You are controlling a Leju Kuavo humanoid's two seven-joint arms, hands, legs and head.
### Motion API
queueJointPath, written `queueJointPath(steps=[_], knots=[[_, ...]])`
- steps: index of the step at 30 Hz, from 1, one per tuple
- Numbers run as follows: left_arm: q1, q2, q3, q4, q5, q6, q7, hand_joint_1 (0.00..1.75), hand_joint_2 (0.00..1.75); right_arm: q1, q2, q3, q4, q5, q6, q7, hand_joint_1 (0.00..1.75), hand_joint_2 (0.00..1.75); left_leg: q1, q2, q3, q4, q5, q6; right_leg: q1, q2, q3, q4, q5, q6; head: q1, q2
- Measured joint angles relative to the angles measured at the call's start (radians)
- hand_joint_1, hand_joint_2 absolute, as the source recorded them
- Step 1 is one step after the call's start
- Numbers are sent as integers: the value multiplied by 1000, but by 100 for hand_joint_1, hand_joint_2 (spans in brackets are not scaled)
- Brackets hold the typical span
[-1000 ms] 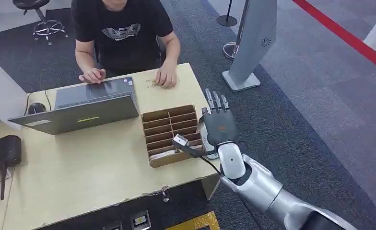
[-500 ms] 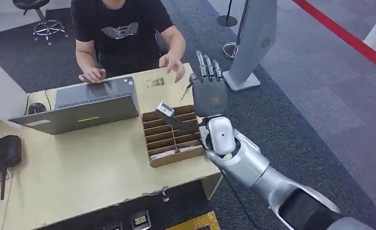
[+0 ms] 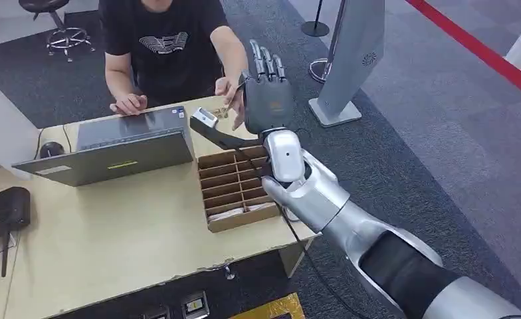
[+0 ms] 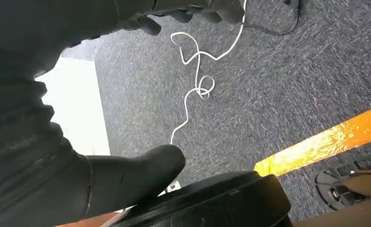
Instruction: Pass the card to the sensor for recognition and then transmit it.
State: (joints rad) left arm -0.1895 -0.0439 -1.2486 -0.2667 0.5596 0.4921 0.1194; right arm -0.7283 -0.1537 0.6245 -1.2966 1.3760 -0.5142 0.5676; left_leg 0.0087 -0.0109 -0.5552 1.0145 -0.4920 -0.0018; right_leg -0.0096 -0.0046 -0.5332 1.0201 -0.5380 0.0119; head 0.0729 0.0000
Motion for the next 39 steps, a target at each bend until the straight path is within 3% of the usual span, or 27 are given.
queueJointPath(steps=[12,13,14,27,31,39], knots=[[1,1,0,0,5,0,0,0,175,-42,23,27,96,-15,-12,9,175,175,0,0,0,0,0,0,0,0,0,0,0,0,0,0],[1,1,0,0,5,0,0,0,175,-42,23,29,100,-18,-12,9,66,175,0,0,0,0,0,0,0,0,0,0,0,0,0,0],[1,1,0,0,5,0,0,0,175,-43,23,30,103,-18,-12,10,2,175,0,0,0,0,0,0,0,0,0,0,0,0,0,0],[1,1,0,1,6,2,0,0,175,-52,28,49,142,-42,-32,12,0,175,0,0,0,0,0,0,0,0,0,0,0,0,0,0],[4,1,0,2,12,8,0,0,175,-49,28,50,148,-22,-108,54,0,175,0,0,0,0,0,0,0,0,0,0,0,0,0,0],[13,2,0,3,16,12,0,0,175,5,10,31,143,41,-165,121,0,175,0,1,1,0,0,0,0,1,-1,0,0,0,0,0]])
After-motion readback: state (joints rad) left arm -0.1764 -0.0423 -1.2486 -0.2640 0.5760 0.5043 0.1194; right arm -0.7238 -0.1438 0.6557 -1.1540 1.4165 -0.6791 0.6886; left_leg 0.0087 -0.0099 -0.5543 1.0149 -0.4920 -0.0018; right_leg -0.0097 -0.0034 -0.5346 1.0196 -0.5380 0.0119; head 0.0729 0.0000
